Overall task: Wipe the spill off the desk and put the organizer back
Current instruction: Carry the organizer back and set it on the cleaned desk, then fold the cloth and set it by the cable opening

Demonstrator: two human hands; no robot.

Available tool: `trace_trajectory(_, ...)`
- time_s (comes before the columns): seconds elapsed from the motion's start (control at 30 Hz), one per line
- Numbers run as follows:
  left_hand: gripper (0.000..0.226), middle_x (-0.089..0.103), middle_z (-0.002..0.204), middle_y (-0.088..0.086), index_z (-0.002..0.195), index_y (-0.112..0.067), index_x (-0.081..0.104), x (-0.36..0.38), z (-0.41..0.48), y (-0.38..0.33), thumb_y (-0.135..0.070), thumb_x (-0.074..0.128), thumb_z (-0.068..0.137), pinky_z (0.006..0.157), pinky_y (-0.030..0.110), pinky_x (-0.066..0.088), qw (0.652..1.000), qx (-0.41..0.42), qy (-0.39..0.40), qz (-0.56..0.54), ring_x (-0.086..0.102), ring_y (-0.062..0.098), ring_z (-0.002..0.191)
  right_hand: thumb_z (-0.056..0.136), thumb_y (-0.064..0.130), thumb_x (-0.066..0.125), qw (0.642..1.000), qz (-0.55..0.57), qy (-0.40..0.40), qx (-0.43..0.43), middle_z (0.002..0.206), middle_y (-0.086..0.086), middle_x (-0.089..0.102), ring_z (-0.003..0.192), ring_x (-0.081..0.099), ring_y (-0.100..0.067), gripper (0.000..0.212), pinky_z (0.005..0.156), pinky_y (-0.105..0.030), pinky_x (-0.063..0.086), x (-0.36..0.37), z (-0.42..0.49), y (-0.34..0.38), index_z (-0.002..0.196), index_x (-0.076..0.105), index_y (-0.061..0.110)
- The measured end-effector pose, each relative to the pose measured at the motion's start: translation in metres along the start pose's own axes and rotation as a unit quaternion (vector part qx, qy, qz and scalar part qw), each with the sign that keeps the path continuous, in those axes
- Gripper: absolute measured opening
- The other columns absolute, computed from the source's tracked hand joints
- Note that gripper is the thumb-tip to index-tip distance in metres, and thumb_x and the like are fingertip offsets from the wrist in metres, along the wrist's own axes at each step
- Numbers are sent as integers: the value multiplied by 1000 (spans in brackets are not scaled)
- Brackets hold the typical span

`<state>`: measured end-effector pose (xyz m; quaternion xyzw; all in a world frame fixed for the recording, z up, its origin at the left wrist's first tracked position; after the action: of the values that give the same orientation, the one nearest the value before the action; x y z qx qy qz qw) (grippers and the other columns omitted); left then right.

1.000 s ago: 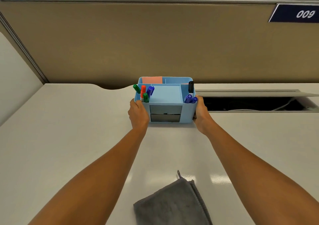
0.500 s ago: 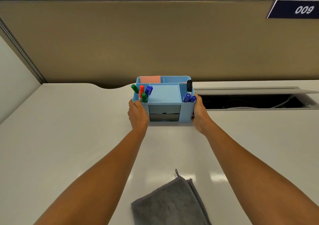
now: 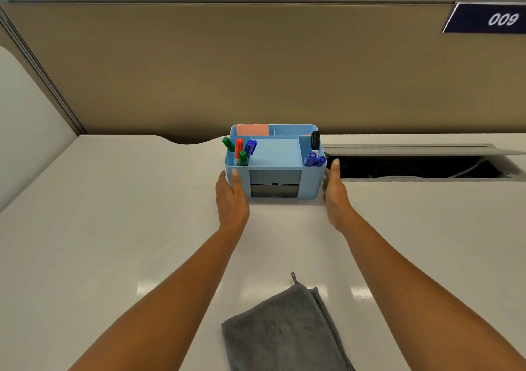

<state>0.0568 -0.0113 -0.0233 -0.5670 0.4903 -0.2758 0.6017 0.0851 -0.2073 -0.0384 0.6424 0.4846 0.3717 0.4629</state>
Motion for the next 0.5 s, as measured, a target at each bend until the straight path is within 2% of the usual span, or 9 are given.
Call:
trace_trajectory(0.07,56,17,156,6,145,-20,13,-5,-14,11,-44,22,95,115,43,18,1000,-13,6,17,19,28,143,92,60,15,999,-40,-23,0,151,-8,33,137,31,-25,66,111,-38,25,-7,-10,-8,143,31,22)
trace_trajectory(0.2,55,11,157,3,146,-22,10,-13,-50,24,-41,24,96,116,41,14,999,5,37,30,14,25,144,93,56,18,998,-35,-52,-5,153,-6,30,140,28,-26,64,114,-40,21,-13,-46,-22,144,29,19)
trace_trajectory(0.3,55,8,158,1,145,-25,9,-20,-79,35,-41,25,95,117,38,10,996,26,63,58,11,22,145,96,50,21,998,-42,-38,-38,152,-4,32,140,28,-21,57,114,-34,18,-14,-83,-33,143,31,19)
trace_trajectory(0.4,57,3,158,-2,145,-28,5,-27,-107,46,-42,27,94,117,35,6,989,56,84,108,5,17,145,97,44,26,994,-77,-13,-71,151,-1,34,139,30,-17,52,106,-22,17,-11,-118,-43,142,32,19)
trace_trajectory(0.5,58,-2,158,-4,144,-31,1,-32,-130,57,-43,27,94,115,31,-1,978,86,100,162,-1,15,145,97,40,31,983,-146,18,-108,151,0,34,138,32,-16,48,107,-22,19,-7,-148,-52,141,34,22)
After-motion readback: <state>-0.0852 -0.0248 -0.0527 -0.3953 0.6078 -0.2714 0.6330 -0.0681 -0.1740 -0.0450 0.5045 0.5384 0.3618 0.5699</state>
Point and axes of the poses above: each hand's wrist, its own z-axis towards the middle knuckle, its own x-axis out of the palm, y = z × x, the point moved 4 cm from there along z, towards the middle knuckle
